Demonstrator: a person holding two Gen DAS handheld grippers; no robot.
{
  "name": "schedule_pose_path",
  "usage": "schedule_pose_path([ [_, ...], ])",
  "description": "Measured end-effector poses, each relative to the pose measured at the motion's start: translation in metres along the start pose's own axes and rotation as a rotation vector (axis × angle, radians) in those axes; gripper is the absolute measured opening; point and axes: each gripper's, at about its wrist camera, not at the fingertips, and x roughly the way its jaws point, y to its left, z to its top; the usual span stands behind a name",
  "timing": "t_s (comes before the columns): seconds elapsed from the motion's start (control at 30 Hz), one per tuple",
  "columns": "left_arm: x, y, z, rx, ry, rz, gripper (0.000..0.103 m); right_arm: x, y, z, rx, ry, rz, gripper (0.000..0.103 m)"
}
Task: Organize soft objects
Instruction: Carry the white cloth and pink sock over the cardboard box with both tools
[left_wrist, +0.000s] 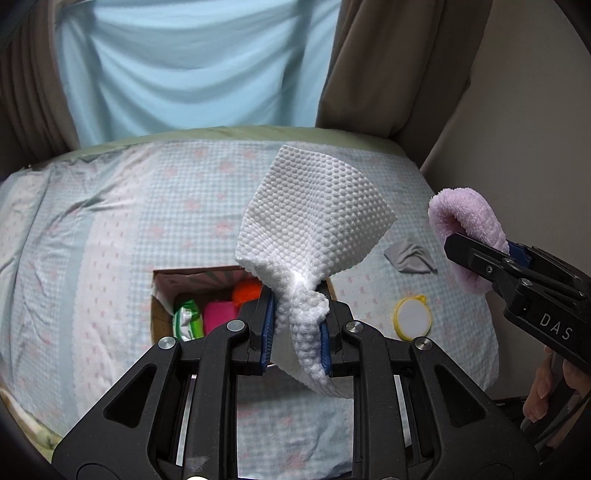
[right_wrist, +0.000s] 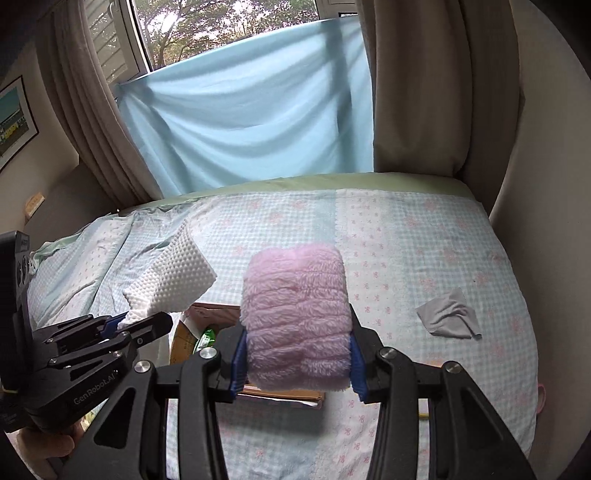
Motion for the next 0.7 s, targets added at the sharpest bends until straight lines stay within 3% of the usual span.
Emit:
schedule_pose_path([
  [0.37, 0.037, 0.089, -0.003, -0.023, 0.105, 0.033, 0.017, 0.075, 0.06, -0.004, 0.017, 0.107, 0.018, 0.041],
  [0.7, 0.125, 0.127, -0.02, 0.022, 0.306, 0.033, 0.017, 0.166, 0.053, -0.025, 0.105, 0.303, -0.029, 0.041],
])
